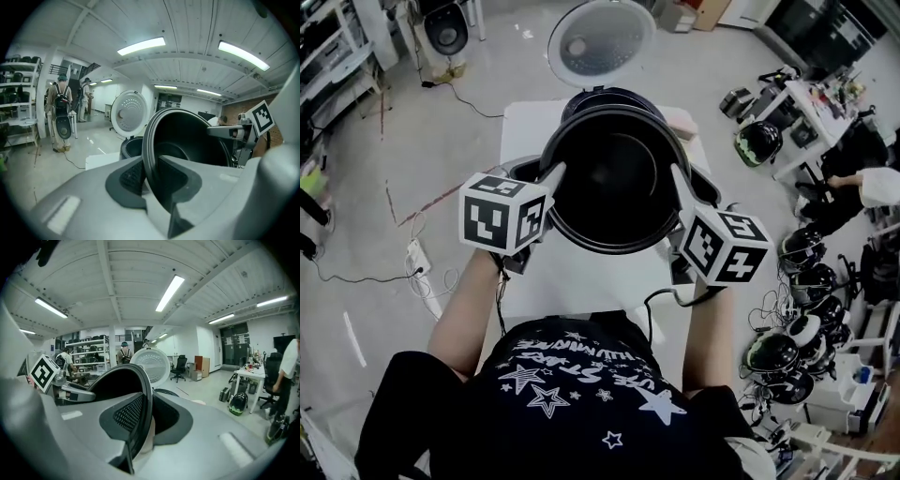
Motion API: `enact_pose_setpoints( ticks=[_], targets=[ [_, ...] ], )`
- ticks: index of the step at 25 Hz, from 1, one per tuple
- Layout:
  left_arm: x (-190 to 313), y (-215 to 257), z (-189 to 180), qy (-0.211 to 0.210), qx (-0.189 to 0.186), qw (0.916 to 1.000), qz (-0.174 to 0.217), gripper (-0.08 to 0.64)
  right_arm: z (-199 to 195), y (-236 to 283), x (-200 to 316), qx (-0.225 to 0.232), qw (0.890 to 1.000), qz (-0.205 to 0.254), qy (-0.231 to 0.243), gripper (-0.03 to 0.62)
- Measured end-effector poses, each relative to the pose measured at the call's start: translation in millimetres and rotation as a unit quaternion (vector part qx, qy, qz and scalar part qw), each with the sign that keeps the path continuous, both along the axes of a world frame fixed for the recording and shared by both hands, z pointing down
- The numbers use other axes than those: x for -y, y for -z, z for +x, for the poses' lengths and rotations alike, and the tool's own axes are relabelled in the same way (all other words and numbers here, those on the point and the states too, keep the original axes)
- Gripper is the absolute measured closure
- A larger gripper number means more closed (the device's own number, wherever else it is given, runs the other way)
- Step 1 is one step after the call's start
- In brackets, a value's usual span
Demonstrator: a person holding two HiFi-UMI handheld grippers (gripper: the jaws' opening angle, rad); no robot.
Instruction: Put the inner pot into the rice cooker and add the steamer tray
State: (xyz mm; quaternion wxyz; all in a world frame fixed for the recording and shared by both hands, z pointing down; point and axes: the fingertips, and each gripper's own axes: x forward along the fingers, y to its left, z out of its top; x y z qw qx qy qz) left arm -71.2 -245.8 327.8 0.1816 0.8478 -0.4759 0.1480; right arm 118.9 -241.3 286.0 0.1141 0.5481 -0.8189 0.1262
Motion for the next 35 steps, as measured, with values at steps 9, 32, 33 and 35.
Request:
enact_pose_setpoints(
  ticks=[9, 32, 33, 35],
  targets=[
    [60.2, 30.1, 5.0, 0.051, 0.004, 0.9986, 0.015, 0.480, 5.0, 28.9, 77.6, 0.018, 0.997, 0.028, 0.067, 0.509],
    [164.4, -6.3, 6.7, 0.133, 0.025, 0.9865, -0.092, 0.486, -0.9, -10.2, 220.5, 0.093, 0.979, -0.056, 0.175, 0.511],
    [166.4, -10.7, 8.0, 0.136, 0.024, 0.9855, -0.098, 0.486, -0.2, -13.9, 224.0, 0.094, 0.978, -0.061, 0.178, 0.511],
    [169.1, -23.1, 9.3, 0.140, 0.021, 0.9832, -0.115, 0.486, -0.4, -23.9, 229.8, 0.097, 0.976, -0.071, 0.184, 0.511]
  ],
)
